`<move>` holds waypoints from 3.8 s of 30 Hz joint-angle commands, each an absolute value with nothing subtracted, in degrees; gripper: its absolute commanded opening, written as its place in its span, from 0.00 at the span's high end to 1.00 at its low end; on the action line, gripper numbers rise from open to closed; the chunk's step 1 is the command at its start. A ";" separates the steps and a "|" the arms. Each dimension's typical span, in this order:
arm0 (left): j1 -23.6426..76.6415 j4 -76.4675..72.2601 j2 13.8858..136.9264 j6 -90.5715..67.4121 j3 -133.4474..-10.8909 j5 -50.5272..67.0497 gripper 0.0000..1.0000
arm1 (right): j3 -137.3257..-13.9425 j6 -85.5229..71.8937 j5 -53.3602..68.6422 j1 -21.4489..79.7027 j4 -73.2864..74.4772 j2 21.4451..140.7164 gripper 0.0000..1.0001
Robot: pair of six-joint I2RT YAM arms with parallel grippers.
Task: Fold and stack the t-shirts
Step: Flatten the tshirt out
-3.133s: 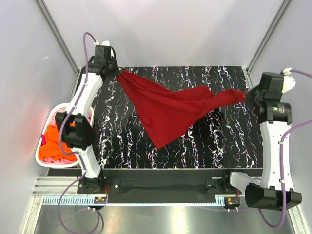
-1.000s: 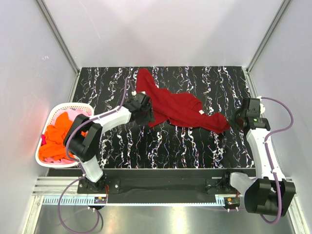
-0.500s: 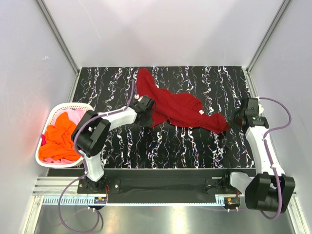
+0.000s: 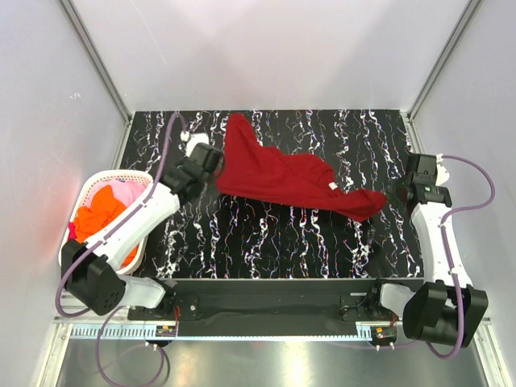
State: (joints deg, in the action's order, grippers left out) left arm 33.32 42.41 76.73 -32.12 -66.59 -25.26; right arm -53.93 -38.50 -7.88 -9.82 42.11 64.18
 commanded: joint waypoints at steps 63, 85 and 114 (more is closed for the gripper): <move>17.40 31.55 61.96 -32.87 -46.23 2.55 0.53 | -35.78 -91.31 2.90 -11.95 45.71 71.54 0.45; 17.49 30.67 59.60 -43.57 -44.47 0.18 0.50 | -29.70 -91.68 -7.03 -11.95 35.95 66.03 1.00; 24.34 48.52 69.34 -98.68 -42.02 -11.87 0.44 | -36.04 -62.93 2.19 -11.87 33.66 49.66 1.00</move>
